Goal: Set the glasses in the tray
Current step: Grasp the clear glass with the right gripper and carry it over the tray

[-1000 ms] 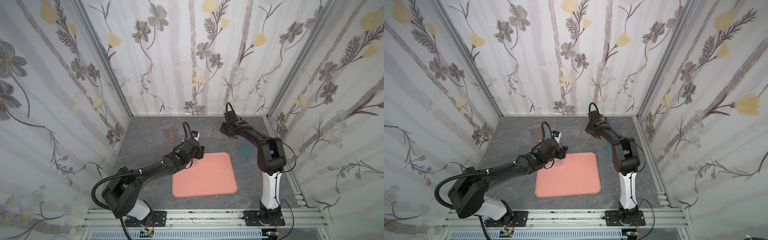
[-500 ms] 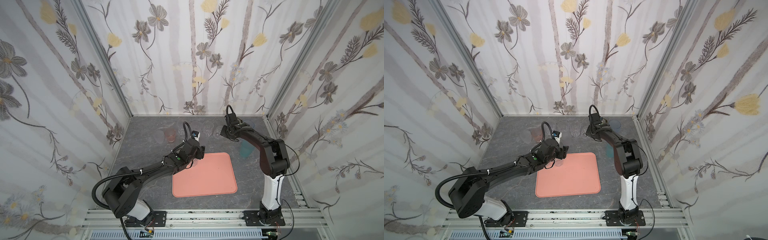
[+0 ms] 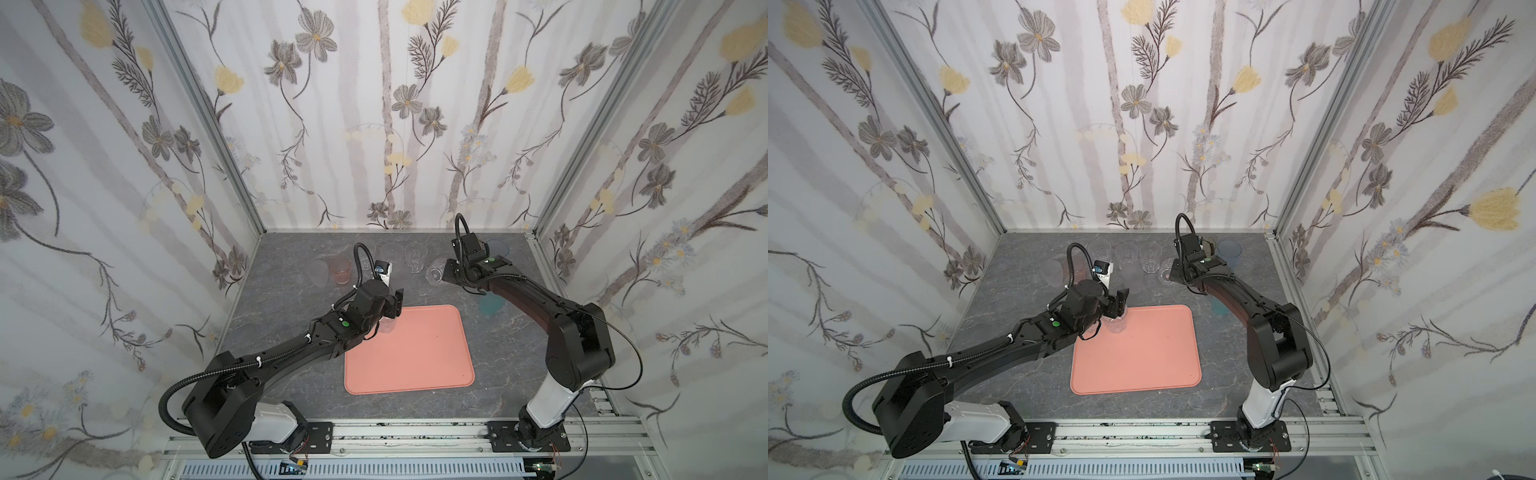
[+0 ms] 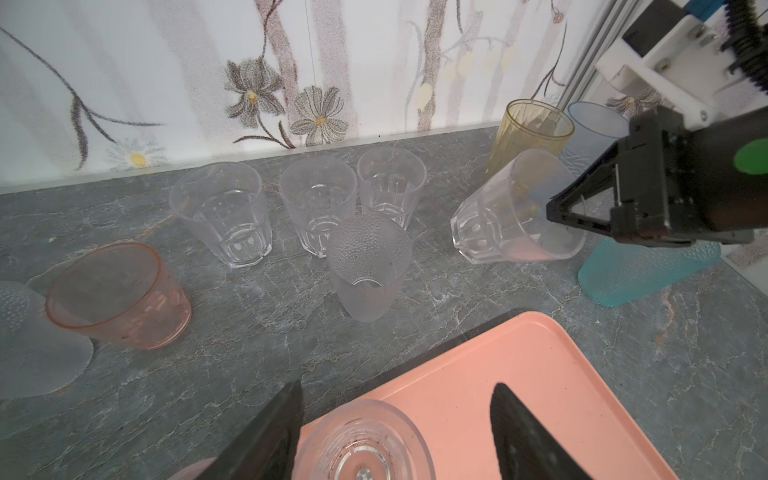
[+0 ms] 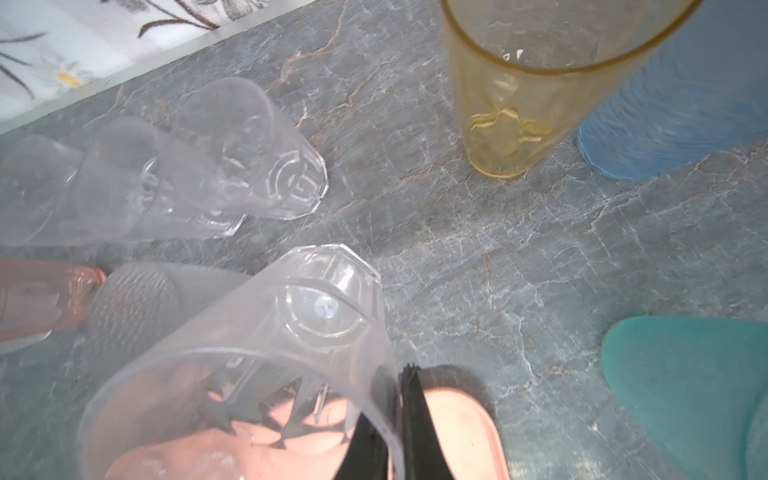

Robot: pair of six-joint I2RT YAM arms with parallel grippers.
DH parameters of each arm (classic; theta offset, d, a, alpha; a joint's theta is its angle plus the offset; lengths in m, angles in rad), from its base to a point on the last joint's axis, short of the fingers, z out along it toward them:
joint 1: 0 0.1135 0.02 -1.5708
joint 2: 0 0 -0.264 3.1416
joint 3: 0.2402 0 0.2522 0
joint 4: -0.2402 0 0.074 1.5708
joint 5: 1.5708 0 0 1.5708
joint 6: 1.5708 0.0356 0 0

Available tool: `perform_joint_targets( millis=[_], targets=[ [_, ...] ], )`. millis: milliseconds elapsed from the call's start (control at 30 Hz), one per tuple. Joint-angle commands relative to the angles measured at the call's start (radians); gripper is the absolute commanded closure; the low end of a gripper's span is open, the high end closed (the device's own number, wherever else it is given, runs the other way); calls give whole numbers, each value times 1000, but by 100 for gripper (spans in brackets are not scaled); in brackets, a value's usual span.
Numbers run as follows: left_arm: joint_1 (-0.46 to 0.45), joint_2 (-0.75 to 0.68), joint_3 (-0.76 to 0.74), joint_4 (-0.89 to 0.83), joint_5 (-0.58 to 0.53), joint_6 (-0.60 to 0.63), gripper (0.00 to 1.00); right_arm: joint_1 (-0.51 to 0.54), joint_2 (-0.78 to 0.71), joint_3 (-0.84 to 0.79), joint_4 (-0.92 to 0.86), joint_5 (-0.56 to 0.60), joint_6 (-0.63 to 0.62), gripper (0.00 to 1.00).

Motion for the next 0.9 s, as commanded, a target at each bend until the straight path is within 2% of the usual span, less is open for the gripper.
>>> perform_joint_targets(
  millis=[0,167,367,600,867],
  targets=[
    [1,-46,-29,26,-41,6,27,40,-51,-31,-63,19,-70,99],
    [5,-126,-91,25,-91,4,16,137,-96,-71,-157,9,-119,99],
    [9,-172,-130,26,-81,-12,15,250,-40,-54,-206,32,-124,99],
    [10,-166,-143,26,-58,-58,15,273,66,-1,-217,19,-145,98],
    [10,-159,-153,26,-55,-60,15,276,113,25,-231,22,-156,96]
  ],
)
